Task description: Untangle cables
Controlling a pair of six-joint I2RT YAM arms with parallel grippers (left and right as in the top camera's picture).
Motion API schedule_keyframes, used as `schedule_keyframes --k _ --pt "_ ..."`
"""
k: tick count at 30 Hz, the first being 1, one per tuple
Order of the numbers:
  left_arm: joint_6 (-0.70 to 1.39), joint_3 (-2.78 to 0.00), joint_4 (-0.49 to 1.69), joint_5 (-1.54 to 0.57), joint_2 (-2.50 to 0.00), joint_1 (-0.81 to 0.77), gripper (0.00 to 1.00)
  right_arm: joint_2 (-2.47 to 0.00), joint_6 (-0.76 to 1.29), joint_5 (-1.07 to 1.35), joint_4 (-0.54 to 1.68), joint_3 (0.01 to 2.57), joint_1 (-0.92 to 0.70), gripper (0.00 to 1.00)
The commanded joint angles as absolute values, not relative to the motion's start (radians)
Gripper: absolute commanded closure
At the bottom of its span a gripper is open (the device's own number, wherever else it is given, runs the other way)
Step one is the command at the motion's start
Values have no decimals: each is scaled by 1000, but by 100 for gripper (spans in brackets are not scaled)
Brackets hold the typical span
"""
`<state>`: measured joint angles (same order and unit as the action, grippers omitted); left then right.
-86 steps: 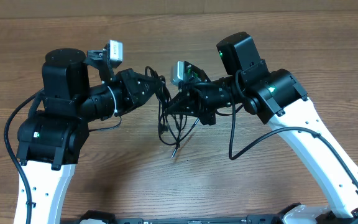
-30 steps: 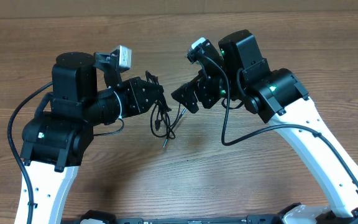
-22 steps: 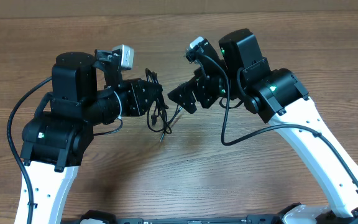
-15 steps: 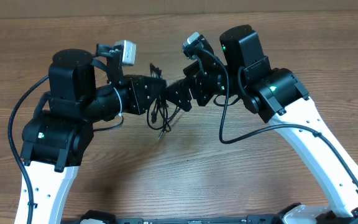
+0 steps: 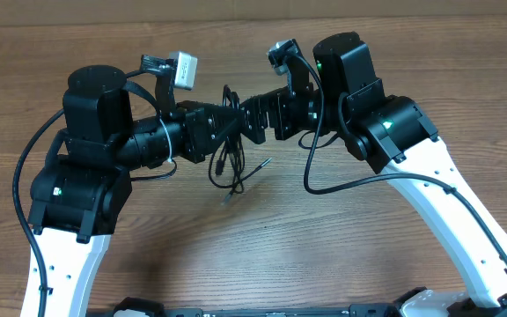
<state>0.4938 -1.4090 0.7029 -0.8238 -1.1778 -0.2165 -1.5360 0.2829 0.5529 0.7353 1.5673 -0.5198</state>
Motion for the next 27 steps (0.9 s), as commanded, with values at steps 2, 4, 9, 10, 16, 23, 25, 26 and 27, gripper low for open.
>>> schedule_keyframes --k 2,4,9,10,16,23,25,26,27 --pt "479 -1422 700 -889 -1157 -223 96 -1515 353 424 747 1591 -521 0" --pt "479 -1422 700 -889 -1157 -223 96 -1515 353 387 765 1591 -521 0" --pt "478 -1422 699 -883 -1157 -223 96 -1515 352 355 802 1591 -520 44" --pt "477 -1422 700 -880 -1157 -223 96 -1515 352 355 804 1591 -520 53" --pt "471 -1422 702 -849 -1157 -223 96 -1515 352 355 820 1591 -520 72" --pt "385 -1422 711 -799 -1157 -223 96 -1515 344 351 829 1591 -520 93" --pt "353 -1422 732 -730 -1157 -223 96 -1515 340 352 830 1591 -519 96" --pt "333 -1422 760 -667 -1157 -223 96 -1515 340 352 834 1591 -514 96" --pt "327 -1422 777 -636 -1157 -223 96 -1515 339 348 839 1591 -510 96"
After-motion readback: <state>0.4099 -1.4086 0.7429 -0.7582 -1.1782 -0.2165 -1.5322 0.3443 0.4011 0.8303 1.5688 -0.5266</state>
